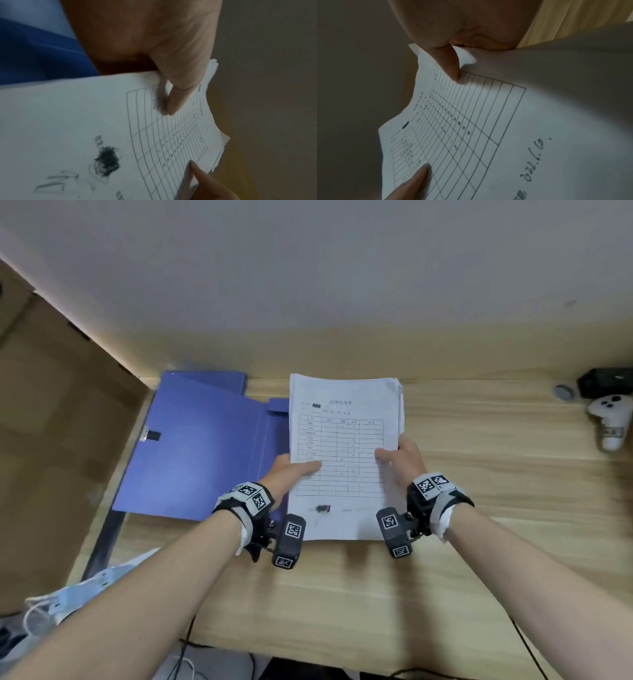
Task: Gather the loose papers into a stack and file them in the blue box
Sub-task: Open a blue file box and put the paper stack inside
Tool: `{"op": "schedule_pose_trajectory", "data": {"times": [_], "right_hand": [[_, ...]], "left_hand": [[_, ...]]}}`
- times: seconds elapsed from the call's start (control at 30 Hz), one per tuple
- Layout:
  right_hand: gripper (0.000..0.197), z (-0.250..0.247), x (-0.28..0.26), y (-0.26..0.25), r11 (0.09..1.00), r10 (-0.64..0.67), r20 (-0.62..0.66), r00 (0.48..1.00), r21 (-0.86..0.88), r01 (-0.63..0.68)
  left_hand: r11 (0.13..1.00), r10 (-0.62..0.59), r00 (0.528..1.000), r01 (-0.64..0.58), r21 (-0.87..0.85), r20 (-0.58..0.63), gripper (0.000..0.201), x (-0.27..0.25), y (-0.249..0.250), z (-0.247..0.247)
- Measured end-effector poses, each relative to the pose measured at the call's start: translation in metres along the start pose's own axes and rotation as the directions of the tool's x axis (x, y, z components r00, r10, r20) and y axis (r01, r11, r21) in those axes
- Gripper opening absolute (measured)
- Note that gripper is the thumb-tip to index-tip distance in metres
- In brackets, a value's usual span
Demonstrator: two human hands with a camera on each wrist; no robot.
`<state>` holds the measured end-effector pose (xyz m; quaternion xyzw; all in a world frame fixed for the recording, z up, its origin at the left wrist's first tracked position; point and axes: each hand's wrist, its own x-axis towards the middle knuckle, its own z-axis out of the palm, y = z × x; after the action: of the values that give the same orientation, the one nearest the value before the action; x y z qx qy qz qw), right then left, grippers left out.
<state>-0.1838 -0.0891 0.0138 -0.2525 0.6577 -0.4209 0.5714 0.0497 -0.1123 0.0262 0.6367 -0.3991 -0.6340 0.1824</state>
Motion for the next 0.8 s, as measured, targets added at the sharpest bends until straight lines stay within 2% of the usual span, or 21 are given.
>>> {"op": "schedule_pose_trajectory", "data": {"times": [0.1, 0.2, 0.23, 0.3, 0.37, 0.43, 0.5, 0.57, 0.67, 0.8], "right_hand": [[0.030, 0.042, 0.005, 0.010, 0.999, -0.018, 0.058, 0.998, -0.034, 0.020], [0.028, 0.074, 0.014, 0.026, 0.996, -0.029, 0.069, 0.997, -0.082, 0.035], [0.029, 0.082, 0.018, 0.032, 0.992, -0.056, 0.054, 0.997, -0.107, 0.062], [0.036, 0.094, 0.023, 0.040, 0.955, -0.126, 0.031, 0.992, -0.267, 0.130], [0.042, 0.099, 0.027, 0.046, 0.839, -0.198, 0.035, 0.980, -0.511, 0.188], [0.050, 0.102, 0.031, 0.051, 0.675, -0.243, 0.078, 0.967, -0.703, 0.226], [0.060, 0.106, 0.032, 0.056, 0.538, -0.229, 0.120, 0.966, -0.812, 0.229], [0.067, 0.111, 0.031, 0.062, 0.440, -0.203, 0.120, 0.972, -0.875, 0.200], [0.072, 0.117, 0.029, 0.065, 0.364, -0.177, 0.119, 0.977, -0.914, 0.177], [0.074, 0.118, 0.030, 0.061, 0.337, -0.144, 0.109, 0.984, -0.929, 0.152]], "left_hand": [[0.999, 0.001, 0.996, 0.003, 0.039, -0.085, 0.040, -0.002, -0.016, -0.029], [0.998, 0.022, 0.983, -0.011, 0.063, -0.183, 0.005, 0.000, -0.026, -0.062], [0.997, 0.037, 0.976, -0.021, 0.075, -0.214, 0.004, 0.001, -0.028, -0.075], [0.993, 0.059, 0.961, -0.029, 0.115, -0.269, 0.003, 0.006, -0.029, -0.105], [0.986, 0.077, 0.951, -0.029, 0.163, -0.298, 0.010, 0.013, -0.029, -0.134], [0.979, 0.101, 0.950, -0.042, 0.197, -0.297, 0.012, 0.021, -0.029, -0.162], [0.966, 0.127, 0.944, -0.047, 0.256, -0.305, 0.020, 0.027, -0.027, -0.187], [0.945, 0.140, 0.939, -0.032, 0.326, -0.313, 0.025, 0.032, -0.025, -0.210], [0.900, 0.152, 0.939, -0.003, 0.436, -0.307, 0.025, 0.040, -0.023, -0.238], [0.822, 0.173, 0.945, 0.017, 0.569, -0.278, 0.020, 0.048, -0.017, -0.256]]}}
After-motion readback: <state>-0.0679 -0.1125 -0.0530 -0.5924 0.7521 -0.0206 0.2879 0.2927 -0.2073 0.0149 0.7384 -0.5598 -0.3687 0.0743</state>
